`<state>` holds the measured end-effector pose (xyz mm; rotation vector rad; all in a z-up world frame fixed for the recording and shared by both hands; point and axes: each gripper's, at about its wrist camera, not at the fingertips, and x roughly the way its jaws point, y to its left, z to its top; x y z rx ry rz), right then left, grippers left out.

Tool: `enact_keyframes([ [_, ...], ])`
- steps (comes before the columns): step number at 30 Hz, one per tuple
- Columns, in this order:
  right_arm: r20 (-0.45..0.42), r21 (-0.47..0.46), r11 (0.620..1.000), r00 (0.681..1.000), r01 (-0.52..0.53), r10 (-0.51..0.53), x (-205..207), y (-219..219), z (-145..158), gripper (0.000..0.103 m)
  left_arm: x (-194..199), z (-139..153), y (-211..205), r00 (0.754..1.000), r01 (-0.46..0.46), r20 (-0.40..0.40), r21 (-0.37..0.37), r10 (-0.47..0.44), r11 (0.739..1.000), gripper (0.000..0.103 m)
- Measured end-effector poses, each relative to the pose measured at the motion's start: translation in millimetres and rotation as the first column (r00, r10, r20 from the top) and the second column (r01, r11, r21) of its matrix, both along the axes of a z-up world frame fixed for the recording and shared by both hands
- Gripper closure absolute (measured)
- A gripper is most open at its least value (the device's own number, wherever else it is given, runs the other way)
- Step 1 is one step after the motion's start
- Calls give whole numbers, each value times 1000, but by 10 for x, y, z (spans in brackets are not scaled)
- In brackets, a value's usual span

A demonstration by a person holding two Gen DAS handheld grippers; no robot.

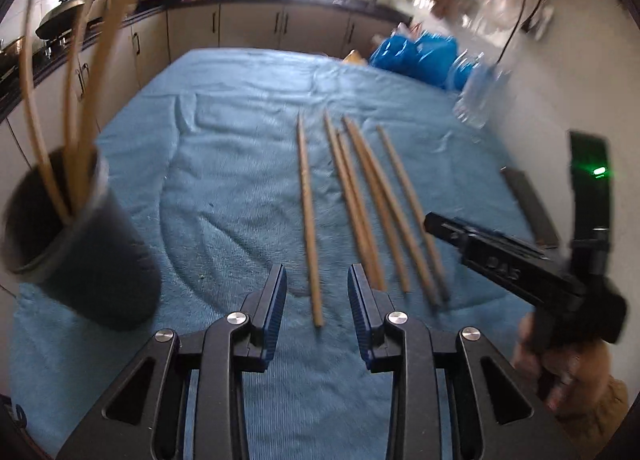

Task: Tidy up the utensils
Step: 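Close the left tool on a chopstick while the right tool grasps another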

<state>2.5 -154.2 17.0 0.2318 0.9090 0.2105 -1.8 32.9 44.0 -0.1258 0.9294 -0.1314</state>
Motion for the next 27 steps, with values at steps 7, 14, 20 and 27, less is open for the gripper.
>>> enact_keyframes([
  [7,-19,-121,992,1000,-16,14,156,154,-73,75,259,-271,-45,998,-18,-65,43,20,999,73],
  [14,-63,-205,979,998,-8,-6,290,215,-54,95,347,-309,-100,996,-30,-80,81,37,996,97],
  [20,-112,-190,982,993,13,-35,106,44,-45,95,183,-292,-22,991,-7,-135,7,8,1000,97],
  [27,-159,-212,977,986,7,-41,-643,-317,-23,95,-429,-287,74,974,79,-205,-64,-91,995,97],
])
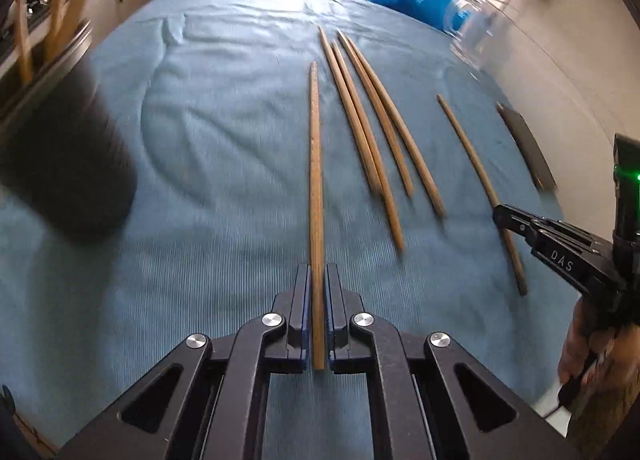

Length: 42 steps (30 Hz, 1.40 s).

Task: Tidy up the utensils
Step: 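Close the left tool on a chopstick while the right tool grasps another, then lift both held chopsticks and lower them into the black cup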

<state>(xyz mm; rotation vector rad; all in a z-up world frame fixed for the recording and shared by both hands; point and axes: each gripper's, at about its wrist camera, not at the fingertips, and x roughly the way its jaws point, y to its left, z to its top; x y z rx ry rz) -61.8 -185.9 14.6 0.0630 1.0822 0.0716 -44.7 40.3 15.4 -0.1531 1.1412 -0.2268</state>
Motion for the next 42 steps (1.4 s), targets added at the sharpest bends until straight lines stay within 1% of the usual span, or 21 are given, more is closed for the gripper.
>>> enact_keyframes([
  [1,-9,-6,1000,1000,-2,1,-166,-62,4,95,-88,1,17,1000,17,-8,-6,-17,1000,97],
  [3,-12,-11,1000,1000,-2,2,-364,-133,24,95,-236,25,43,998,56,-19,-7,-56,998,97],
  [5,-53,-12,1000,999,-10,10,-537,-197,16,94,-334,44,84,994,92,-59,-26,-93,995,97],
  [6,-51,0,1000,999,-16,16,-585,-218,32,92,-375,68,110,992,99,-70,-38,-101,994,97],
  [7,-56,9,1000,998,-20,20,-610,-233,38,81,-408,110,134,992,102,-67,-45,-105,994,97],
  [8,-62,24,999,998,-20,22,-624,-266,54,76,-431,164,155,993,103,-54,-41,-105,994,97],
  [9,-55,33,999,998,-16,18,-620,-301,71,71,-440,209,167,994,99,-39,-36,-101,994,97],
  [10,-42,35,999,999,-9,11,-603,-327,100,71,-437,257,176,995,93,-17,-27,-94,995,97],
  [12,-26,33,999,1000,2,-2,-536,-372,138,71,-383,311,179,997,72,10,-14,-72,997,97],
  [14,-30,56,998,1000,7,-5,-390,-398,126,71,-266,318,139,998,58,16,-16,-58,998,97],
  [15,-36,58,998,999,8,-6,-340,-392,116,71,-185,307,89,998,61,19,-4,-61,998,97],
  [18,-53,35,999,999,14,-12,-108,-368,57,71,119,225,-91,997,64,28,66,-66,996,97],
  [20,-71,31,999,997,18,-15,49,-347,25,71,307,138,-206,997,69,12,117,-70,991,97],
  [23,-79,-13,1000,997,21,-22,210,-314,33,72,487,36,-304,998,67,-23,125,-64,990,96],
  [25,-89,-55,998,996,9,-14,313,-266,31,76,549,37,-336,998,64,-13,141,-63,988,96],
  [29,-115,-95,995,993,-14,3,463,-215,31,82,677,26,-331,999,47,-31,121,-44,992,96],
  [36,-158,-105,994,987,-10,-7,644,-145,31,92,877,11,-374,999,32,-47,107,-27,994,96],
  [42,-162,-107,994,987,-2,-16,664,-121,29,94,1015,2,-383,998,12,-55,93,-7,996,96],
])
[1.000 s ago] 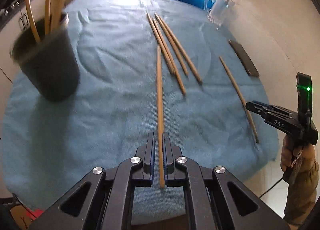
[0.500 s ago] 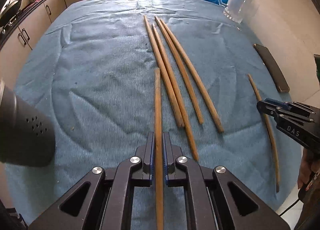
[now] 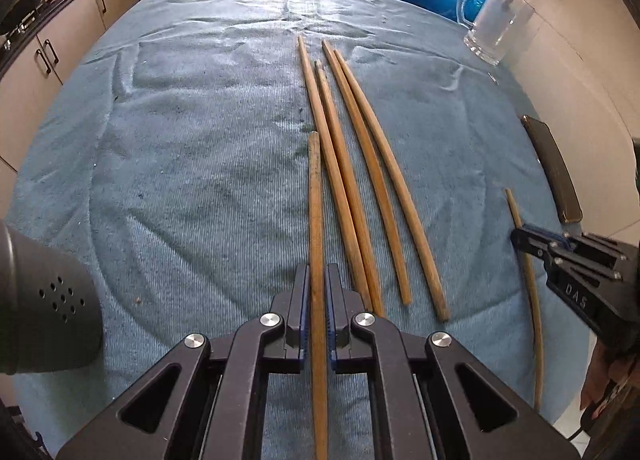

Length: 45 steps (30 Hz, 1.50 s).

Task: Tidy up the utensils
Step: 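Lift both held chopsticks and lower them into the black cup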

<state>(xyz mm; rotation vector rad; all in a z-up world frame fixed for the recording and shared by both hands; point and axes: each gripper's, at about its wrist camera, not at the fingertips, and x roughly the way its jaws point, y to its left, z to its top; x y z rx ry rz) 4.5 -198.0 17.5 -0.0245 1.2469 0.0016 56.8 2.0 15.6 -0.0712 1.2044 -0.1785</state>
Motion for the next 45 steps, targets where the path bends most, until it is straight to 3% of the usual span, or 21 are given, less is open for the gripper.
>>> enact_keyframes([
  [6,14,14,1000,1000,15,-15,-20,2,8,96,17,-6,-7,1000,-5,24,-1,5,1000,96],
  [9,55,78,997,998,16,-20,-91,-26,49,96,-102,52,67,998,-16,52,-29,17,999,96],
  [15,220,174,985,975,-12,-27,-357,25,414,96,-508,450,207,983,23,183,-146,4,989,96],
  [21,383,208,976,924,-68,-17,-733,182,832,96,-986,874,382,943,44,332,-203,27,978,96],
  [30,569,256,956,822,-146,-27,-1055,587,1440,96,-1423,1469,855,848,20,513,-284,134,959,96],
  [33,623,272,944,782,-187,-25,-1051,785,1675,96,-1490,1686,1115,803,-6,565,-312,191,950,96],
  [38,689,312,913,724,-263,-27,-932,1187,2009,96,-1455,1967,1500,686,-91,676,-288,270,953,96],
  [45,739,359,860,673,-363,-24,-623,1823,2244,96,-1230,2128,1968,599,-166,718,-321,354,932,96],
])
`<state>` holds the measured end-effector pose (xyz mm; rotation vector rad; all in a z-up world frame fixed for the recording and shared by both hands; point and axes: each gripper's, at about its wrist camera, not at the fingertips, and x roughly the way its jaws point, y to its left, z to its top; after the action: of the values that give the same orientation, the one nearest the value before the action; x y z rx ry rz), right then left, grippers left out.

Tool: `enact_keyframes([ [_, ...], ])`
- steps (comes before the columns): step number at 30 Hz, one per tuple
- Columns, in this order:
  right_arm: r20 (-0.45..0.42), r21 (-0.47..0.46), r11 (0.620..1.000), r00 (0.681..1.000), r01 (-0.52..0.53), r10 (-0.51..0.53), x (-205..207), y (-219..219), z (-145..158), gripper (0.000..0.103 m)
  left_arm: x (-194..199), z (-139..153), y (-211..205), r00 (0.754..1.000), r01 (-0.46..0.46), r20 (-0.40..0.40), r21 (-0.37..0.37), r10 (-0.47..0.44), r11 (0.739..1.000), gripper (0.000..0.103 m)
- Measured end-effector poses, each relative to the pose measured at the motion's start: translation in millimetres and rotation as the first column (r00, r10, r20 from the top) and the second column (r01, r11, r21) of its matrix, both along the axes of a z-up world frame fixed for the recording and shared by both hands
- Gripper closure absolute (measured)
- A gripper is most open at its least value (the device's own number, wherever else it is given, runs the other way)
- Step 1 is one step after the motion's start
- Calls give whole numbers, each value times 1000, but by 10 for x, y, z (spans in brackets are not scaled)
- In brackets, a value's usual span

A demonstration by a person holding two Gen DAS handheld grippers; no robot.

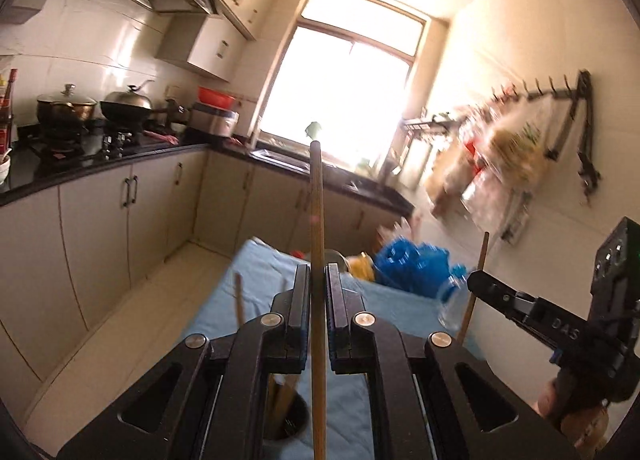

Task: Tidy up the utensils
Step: 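Lift both held chopsticks and lower them into the black cup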

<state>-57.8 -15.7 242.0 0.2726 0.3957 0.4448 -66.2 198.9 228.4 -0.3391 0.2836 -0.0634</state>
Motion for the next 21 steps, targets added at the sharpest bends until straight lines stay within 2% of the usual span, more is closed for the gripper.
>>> enact_keyframes([
  [4,17,42,998,999,-43,42,219,358,43,96,155,23,128,997,-64,52,20,63,998,96],
  [10,23,69,997,999,-39,37,516,538,-90,96,439,-118,139,996,-69,63,16,67,998,96],
  [14,18,49,999,1000,-19,18,658,603,-248,96,589,-336,118,997,-70,44,32,68,997,96],
  [21,-53,26,999,998,-25,26,769,592,-562,96,751,-676,157,996,-81,-29,26,81,996,96],
])
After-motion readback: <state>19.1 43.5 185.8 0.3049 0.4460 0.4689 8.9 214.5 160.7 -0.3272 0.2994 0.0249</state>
